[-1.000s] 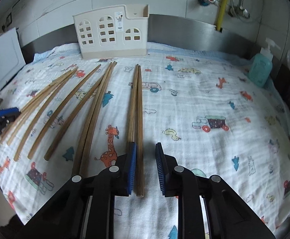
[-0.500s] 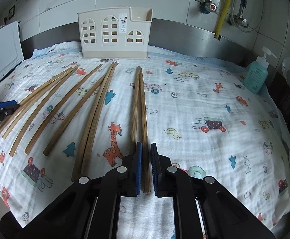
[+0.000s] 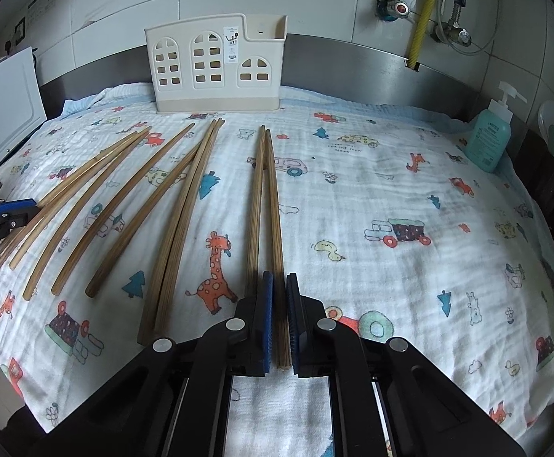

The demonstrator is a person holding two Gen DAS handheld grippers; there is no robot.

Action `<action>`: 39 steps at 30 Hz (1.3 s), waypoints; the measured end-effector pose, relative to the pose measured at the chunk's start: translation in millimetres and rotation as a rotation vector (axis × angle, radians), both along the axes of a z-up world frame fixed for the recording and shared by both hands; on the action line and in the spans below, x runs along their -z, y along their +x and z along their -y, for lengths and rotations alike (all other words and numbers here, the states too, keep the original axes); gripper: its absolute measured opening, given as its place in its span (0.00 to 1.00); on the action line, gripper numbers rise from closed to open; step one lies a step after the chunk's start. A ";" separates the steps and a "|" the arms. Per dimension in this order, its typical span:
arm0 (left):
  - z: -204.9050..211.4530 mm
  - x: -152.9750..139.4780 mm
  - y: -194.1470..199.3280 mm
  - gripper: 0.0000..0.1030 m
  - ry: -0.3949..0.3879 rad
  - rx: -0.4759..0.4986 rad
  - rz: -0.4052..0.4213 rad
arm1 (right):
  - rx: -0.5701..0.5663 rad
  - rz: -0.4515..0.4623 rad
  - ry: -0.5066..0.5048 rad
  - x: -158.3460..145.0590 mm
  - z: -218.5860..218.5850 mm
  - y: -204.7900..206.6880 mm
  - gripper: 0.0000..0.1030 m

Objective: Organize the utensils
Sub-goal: 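Close the left tool on a wooden chopstick while the right tool closes on another, then lift the held chopstick with the left tool while the right tool lifts its chopstick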

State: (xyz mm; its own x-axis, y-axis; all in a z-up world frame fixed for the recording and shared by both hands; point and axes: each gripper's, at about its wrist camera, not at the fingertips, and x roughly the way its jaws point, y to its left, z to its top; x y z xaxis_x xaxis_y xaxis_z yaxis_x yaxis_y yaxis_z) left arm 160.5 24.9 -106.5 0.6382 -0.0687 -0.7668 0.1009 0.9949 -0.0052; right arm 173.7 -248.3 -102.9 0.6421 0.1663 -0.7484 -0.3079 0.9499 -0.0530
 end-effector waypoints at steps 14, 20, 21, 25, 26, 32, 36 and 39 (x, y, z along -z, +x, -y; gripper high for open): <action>7.7 -2.4 4.7 0.10 0.050 0.053 -0.034 | -0.001 0.002 -0.001 -0.1 0.4 -0.5 0.07; 2.8 -2.8 5.9 0.06 0.039 0.043 -0.048 | 0.003 0.001 0.011 -1.9 1.9 -2.7 0.06; 3.9 -3.1 5.3 0.06 0.046 0.041 -0.048 | 0.004 0.003 0.013 -2.7 2.4 -3.9 0.06; 0.4 -9.9 4.3 0.06 0.040 0.028 -0.034 | 0.005 0.020 0.032 -13.6 5.4 -9.7 0.06; -2.0 -12.9 3.6 0.06 0.026 0.024 -0.029 | 0.004 0.026 0.036 -17.0 6.1 -10.5 0.06; -8.0 -34.7 -4.6 0.06 -0.063 0.042 0.006 | -0.016 0.083 0.070 -48.7 5.2 -16.8 0.06; -7.8 -44.6 -6.1 0.06 -0.083 0.056 0.018 | -0.028 0.126 0.092 -69.0 4.5 -16.6 0.06; -7.5 -43.2 -4.5 0.06 -0.077 0.062 0.007 | -0.031 0.155 0.104 -80.6 2.7 -15.7 0.06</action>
State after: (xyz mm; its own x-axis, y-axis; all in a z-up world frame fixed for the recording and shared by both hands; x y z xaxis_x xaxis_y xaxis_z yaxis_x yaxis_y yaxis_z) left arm 156.0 32.3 -63.3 0.6359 -0.1669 -0.7535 0.1630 0.9834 -0.0802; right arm 158.0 -250.9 -22.4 0.7417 0.2590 -0.6187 -0.3326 0.9431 -0.0039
